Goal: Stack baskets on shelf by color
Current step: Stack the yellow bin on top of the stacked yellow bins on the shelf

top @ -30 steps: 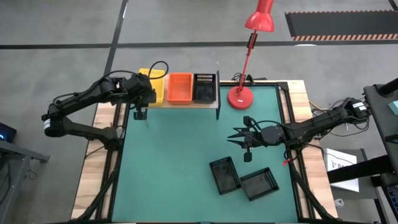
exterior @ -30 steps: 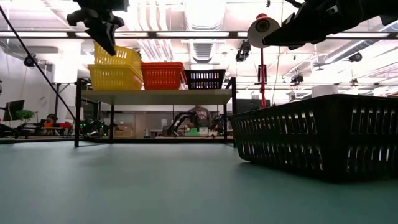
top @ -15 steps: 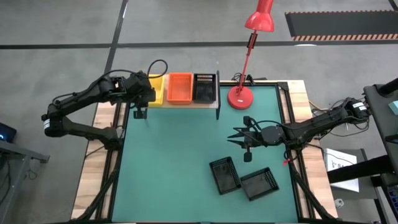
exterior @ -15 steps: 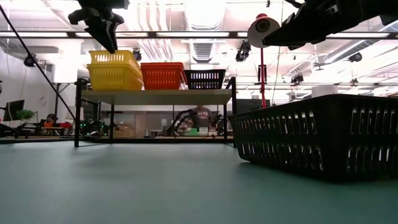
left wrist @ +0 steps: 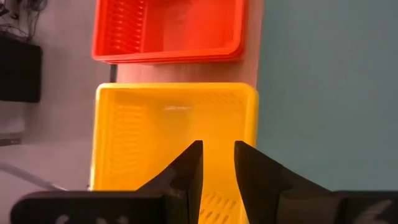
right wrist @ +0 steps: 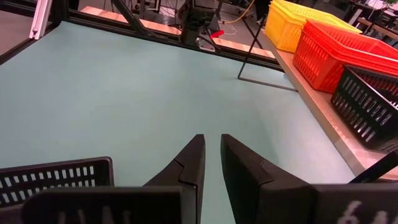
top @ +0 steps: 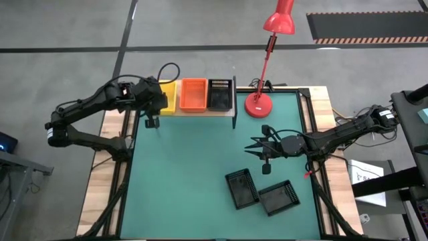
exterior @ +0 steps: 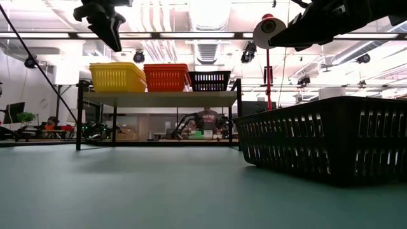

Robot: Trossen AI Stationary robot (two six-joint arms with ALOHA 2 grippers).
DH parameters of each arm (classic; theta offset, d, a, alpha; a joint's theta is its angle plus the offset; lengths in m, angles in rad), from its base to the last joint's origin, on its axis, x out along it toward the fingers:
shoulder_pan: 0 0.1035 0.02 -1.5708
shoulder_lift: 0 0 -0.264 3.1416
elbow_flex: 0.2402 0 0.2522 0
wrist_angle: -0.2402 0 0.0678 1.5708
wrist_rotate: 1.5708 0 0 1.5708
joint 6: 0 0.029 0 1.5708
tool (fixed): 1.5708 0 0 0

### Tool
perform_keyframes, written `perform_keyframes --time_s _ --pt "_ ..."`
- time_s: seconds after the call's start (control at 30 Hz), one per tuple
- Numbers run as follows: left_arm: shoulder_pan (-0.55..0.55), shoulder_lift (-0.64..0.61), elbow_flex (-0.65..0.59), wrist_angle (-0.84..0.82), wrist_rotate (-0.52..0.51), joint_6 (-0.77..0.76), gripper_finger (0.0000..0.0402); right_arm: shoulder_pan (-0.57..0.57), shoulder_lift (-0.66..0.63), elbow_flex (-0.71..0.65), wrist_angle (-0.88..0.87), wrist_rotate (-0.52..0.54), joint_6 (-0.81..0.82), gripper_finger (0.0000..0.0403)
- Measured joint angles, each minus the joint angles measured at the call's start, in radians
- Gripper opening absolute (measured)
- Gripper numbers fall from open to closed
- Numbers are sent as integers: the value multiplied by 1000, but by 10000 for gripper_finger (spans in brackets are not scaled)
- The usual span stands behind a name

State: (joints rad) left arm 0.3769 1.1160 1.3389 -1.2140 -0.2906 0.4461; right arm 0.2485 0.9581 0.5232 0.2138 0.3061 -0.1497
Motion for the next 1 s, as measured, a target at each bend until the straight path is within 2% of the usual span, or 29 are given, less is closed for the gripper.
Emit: perform_keyframes --time_s 0.2,0.27,0.5,0.73,1.0 --pt "-9 0 -2 1 132 -98 75 0 0 0 0 0 0 43" --pt "-30 0 -10 0 147 -145 70 0 0 0 0 0 0 43" --pt "-110 2 -93 -1 149 -179 7 0 0 0 0 0 0 43" --pt "-109 3 -196 0 29 -179 1 0 0 0 -1 0 0 43" --pt "-109 3 -207 29 -62 -180 1 0 0 0 -1 0 -1 43"
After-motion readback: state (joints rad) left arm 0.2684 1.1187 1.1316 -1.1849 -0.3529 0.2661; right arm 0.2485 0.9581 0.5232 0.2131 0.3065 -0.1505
